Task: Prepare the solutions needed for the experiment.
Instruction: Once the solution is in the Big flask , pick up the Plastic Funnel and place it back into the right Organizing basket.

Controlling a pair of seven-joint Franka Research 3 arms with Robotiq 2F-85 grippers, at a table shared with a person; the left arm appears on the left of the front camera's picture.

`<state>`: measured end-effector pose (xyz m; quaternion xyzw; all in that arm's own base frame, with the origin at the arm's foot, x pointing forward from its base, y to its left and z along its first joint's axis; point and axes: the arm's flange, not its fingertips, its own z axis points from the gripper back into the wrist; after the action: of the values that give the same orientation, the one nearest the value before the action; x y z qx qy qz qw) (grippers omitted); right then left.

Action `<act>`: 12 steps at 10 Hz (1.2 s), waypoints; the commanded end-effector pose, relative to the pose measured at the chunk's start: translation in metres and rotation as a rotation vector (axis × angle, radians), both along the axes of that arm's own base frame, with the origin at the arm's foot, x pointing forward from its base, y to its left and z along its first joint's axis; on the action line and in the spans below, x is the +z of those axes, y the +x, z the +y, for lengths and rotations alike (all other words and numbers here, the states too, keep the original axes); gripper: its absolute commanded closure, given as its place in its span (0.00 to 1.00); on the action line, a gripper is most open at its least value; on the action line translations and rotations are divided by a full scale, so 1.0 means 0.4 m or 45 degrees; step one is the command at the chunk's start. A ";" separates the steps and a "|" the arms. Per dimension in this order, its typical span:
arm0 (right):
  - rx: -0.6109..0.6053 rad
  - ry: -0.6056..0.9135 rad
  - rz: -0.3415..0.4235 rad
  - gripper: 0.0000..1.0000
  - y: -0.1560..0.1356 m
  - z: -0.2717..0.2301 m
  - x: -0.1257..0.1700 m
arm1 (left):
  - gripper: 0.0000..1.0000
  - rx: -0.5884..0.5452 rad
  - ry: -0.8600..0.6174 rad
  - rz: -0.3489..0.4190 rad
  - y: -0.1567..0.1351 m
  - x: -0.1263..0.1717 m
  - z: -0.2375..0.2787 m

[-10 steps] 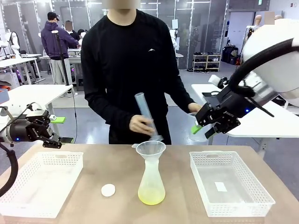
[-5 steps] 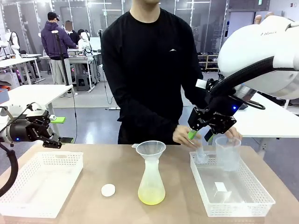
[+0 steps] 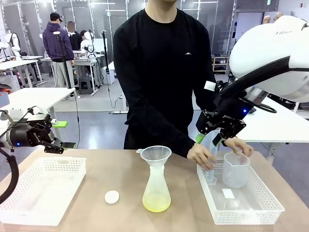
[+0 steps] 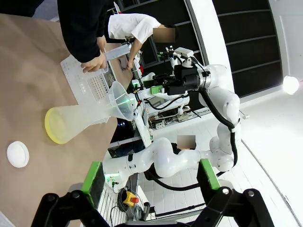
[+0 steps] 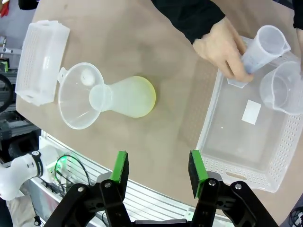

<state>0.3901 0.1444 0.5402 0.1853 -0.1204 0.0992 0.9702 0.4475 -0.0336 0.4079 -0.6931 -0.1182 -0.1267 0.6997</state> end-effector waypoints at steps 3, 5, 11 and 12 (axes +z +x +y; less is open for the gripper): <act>-0.132 0.046 0.059 0.36 0.006 0.075 -0.035 | 0.00 0.005 -0.009 -0.018 -0.002 0.004 -0.003; -0.175 0.025 0.078 0.36 0.019 0.119 -0.057 | 0.00 0.005 -0.009 -0.018 -0.002 0.004 -0.003; -0.260 0.156 0.152 0.36 0.062 0.203 -0.102 | 0.00 0.005 -0.009 -0.018 -0.002 0.004 -0.003; -0.261 0.171 0.175 0.36 0.064 0.215 -0.103 | 0.00 0.005 -0.009 -0.018 -0.002 0.004 -0.003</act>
<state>0.4135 0.2186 0.4985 0.2310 -0.0789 0.0007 0.9697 0.4475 -0.0336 0.4079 -0.6931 -0.1182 -0.1267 0.6997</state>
